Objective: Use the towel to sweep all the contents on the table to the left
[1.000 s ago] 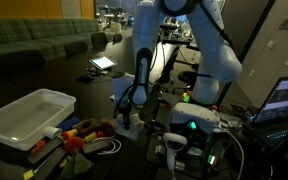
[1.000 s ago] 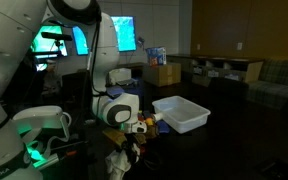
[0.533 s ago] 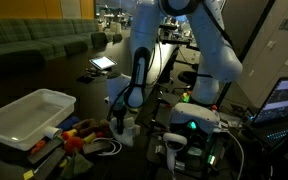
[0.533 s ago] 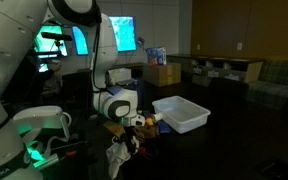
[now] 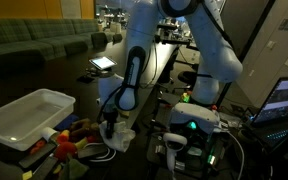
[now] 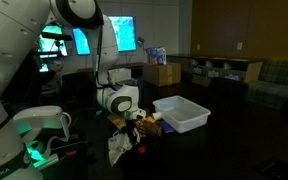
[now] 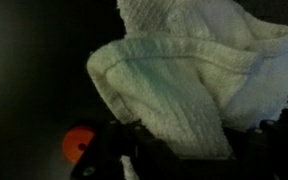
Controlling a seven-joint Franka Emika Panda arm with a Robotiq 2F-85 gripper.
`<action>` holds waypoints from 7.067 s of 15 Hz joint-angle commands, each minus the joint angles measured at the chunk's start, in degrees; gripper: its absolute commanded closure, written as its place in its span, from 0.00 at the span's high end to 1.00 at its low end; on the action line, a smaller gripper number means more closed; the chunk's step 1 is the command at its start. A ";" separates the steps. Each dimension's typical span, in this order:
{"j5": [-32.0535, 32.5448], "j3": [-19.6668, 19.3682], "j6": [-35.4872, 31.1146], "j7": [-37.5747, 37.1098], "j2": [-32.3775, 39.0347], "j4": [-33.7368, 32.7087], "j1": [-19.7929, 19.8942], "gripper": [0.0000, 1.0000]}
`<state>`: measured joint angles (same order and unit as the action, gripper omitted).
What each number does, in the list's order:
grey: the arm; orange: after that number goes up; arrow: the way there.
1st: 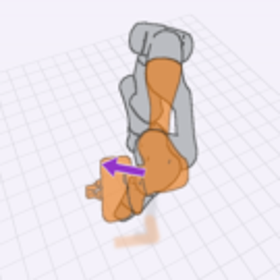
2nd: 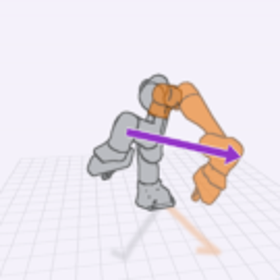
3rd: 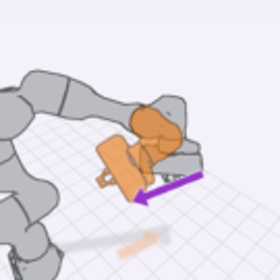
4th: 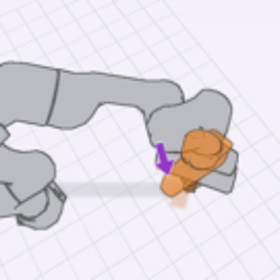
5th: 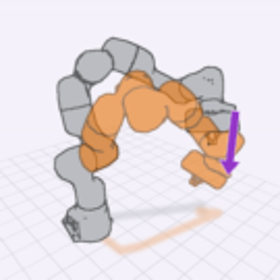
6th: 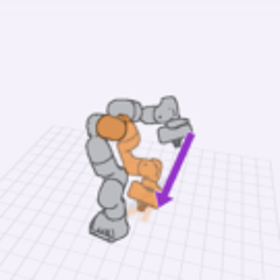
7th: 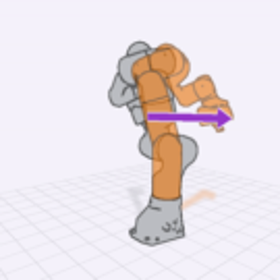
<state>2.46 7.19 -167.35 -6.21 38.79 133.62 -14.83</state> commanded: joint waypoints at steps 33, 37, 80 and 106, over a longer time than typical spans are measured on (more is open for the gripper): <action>-1.59 0.69 26.90 8.96 -9.19 1.35 5.79 0.04; 1.65 -3.85 30.13 10.15 -9.72 1.05 8.77 0.03; -4.33 1.05 30.81 -28.11 15.36 -45.67 -15.48 0.03; 8.57 -15.48 29.13 -16.44 3.31 -28.34 -0.66 0.03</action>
<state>5.32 -4.28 -134.96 -18.42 40.56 105.26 -13.12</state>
